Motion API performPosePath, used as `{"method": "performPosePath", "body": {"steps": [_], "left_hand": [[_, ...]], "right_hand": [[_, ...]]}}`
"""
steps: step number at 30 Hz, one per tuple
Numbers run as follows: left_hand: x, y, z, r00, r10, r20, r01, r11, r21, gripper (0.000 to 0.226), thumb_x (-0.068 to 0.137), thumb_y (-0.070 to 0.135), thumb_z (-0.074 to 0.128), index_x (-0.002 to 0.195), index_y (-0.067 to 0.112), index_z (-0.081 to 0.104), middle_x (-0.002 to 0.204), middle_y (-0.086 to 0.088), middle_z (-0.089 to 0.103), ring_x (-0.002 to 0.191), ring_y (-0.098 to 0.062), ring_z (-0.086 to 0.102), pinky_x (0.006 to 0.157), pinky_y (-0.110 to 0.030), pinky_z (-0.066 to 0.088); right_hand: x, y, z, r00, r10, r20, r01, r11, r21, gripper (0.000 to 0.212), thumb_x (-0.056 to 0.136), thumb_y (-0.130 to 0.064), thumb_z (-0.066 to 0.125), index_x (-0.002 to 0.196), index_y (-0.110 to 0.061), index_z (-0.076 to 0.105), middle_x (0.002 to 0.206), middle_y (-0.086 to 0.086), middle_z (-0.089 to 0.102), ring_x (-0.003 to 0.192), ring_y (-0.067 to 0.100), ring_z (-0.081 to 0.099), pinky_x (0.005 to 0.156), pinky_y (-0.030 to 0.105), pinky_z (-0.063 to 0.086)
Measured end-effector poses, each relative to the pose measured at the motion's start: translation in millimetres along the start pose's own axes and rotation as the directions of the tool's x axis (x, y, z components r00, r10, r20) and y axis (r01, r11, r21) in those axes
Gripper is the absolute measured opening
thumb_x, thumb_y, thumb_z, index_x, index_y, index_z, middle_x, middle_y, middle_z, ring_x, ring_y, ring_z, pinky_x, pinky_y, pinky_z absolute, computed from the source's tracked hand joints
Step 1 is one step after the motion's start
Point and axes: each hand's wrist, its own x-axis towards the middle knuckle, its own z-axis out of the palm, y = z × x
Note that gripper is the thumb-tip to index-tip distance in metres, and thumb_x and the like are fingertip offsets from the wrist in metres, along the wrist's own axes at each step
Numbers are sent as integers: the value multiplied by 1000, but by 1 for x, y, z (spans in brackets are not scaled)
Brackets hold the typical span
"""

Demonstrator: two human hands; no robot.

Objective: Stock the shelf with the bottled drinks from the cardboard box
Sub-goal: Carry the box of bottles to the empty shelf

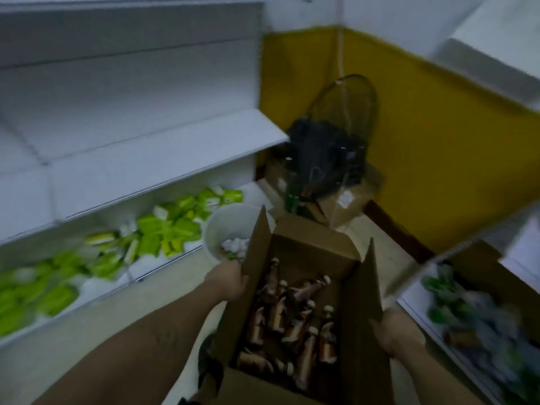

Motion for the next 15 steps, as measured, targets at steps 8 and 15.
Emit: {"method": "performPosePath", "body": {"steps": [8,15], "left_hand": [[-128,-153,11,881,-472,-23,455,861,-227,42,92,40,49,110,4,59,114,-18,62,107,-35,59,84,-40,48],[-263,-279,19,699,-711,-69,626,656,-422,41,91,40,49,105,4,62,109,-19,65,103,-36,61,81,-40,49]], "right_hand": [[-29,-171,14,914,-369,166,398,896,-198,27,100,-40,44,89,-19,56,88,-2,58,91,15,62,77,26,49],[-93,-334,66,775,-584,242,632,709,-313,30,99,-40,47,102,-13,60,93,5,66,98,26,66,75,28,49]]}}
